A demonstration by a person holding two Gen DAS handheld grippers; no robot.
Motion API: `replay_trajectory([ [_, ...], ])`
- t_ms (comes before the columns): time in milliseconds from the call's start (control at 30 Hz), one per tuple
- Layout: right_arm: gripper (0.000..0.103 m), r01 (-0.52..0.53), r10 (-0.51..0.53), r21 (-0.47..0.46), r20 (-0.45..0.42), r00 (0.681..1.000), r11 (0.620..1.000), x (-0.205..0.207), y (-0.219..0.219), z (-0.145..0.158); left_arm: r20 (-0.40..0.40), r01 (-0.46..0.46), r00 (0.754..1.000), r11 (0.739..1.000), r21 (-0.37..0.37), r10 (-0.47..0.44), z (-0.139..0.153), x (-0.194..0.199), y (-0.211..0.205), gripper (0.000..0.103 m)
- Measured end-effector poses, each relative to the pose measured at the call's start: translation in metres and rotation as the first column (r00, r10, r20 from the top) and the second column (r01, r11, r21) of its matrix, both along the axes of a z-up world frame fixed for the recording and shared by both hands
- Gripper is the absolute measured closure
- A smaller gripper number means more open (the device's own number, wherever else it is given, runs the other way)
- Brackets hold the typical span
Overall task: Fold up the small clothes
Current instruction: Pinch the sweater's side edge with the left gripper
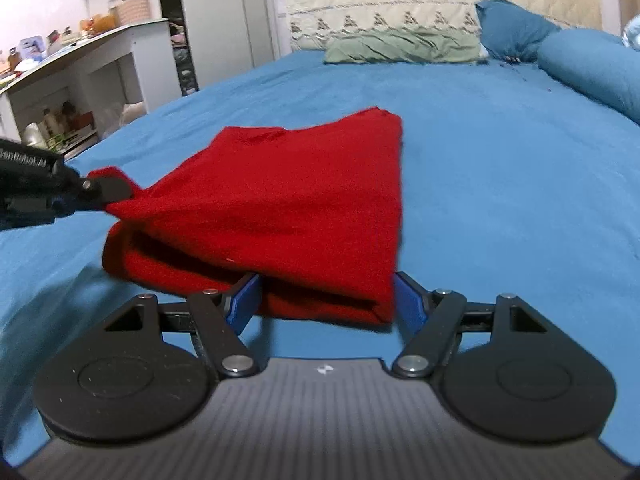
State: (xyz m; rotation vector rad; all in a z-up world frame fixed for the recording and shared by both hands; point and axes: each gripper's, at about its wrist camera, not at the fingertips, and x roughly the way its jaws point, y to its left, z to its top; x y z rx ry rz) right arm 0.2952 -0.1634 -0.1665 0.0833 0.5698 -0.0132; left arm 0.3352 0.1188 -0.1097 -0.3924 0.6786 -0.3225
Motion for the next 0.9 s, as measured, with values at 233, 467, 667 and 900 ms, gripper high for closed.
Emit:
replay_trajectory([
  [233,0.019,0.205,-0.204,0.012,-0.022,0.979,0.979,0.016,-0.016,-0.008,0.026,-0.004,1.000,1.000,0.030,0.003,0.001,0.002,0.000,0.098],
  [467,0.020,0.214,-0.208,-0.093,0.072,0.976,0.972,-0.002,-0.024,0.014,-0.037,-0.022,0.999,0.994,0.106,0.026,-0.009,-0.010,0.008,0.097],
  [667,0.020,0.175,-0.179,-0.064,-0.057,0.982,0.982,0.003,-0.036,-0.009,-0.116,-0.028,0.992,0.990,0.139,0.045,-0.033,-0.005,0.001,0.096],
  [900,0.015,0.063,-0.057,0.062,-0.094,0.994,0.996,-0.008,-0.058,0.035,0.023,-0.017,1.000,0.960,0.278,0.011,0.016,-0.021,-0.010,0.054],
])
